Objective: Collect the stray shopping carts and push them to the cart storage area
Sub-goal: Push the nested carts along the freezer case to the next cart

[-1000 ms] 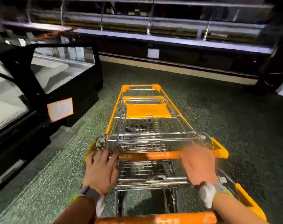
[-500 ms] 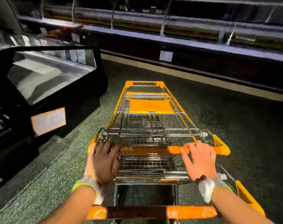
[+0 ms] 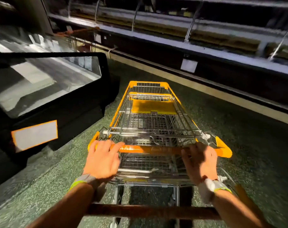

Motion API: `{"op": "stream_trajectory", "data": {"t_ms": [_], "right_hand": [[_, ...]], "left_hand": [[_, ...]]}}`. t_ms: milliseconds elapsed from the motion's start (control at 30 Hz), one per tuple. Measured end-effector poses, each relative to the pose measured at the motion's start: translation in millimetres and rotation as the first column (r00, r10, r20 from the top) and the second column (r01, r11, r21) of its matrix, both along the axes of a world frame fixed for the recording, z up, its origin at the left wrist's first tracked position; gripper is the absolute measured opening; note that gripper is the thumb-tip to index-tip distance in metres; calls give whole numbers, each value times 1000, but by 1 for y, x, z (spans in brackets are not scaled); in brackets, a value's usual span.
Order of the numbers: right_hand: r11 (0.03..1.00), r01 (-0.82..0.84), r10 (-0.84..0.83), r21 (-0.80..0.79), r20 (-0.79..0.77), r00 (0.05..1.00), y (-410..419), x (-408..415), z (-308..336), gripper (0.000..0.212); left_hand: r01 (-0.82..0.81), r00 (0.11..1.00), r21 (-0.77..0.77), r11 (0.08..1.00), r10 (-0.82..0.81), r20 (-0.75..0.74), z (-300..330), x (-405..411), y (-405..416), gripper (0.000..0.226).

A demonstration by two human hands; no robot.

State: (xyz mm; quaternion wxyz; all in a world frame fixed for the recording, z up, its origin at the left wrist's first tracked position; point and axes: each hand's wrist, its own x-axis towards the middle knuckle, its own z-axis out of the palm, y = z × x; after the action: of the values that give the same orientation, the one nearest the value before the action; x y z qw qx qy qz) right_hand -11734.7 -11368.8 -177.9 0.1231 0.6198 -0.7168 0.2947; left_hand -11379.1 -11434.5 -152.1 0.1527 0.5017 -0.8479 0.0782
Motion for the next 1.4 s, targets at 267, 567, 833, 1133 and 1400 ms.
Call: {"op": "stream_trajectory", "data": {"t_ms": [267, 567, 833, 1133, 1400], "right_hand": [[989, -126, 128, 83, -17, 992, -201, -105, -16, 53], [990, -101, 110, 95, -95, 989, -409, -199, 8, 39], [979, -198, 202, 54, -80, 976, -574, -272, 9, 38], [964, -263, 265, 39, -84, 961, -774, -362, 0, 46], [911, -413, 410, -6, -118, 905, -927, -420, -2, 40]], "left_hand": [[-107, 994, 32, 994, 107, 20, 2, -96, -168, 47], [-169, 986, 49, 984, 169, -1, 6, -198, -349, 44], [-287, 958, 31, 957, 287, 31, 5, -277, -486, 45], [-406, 914, 3, 914, 406, -10, 2, -371, -635, 48], [-516, 855, 72, 853, 519, -17, 2, -439, -747, 50]]}}
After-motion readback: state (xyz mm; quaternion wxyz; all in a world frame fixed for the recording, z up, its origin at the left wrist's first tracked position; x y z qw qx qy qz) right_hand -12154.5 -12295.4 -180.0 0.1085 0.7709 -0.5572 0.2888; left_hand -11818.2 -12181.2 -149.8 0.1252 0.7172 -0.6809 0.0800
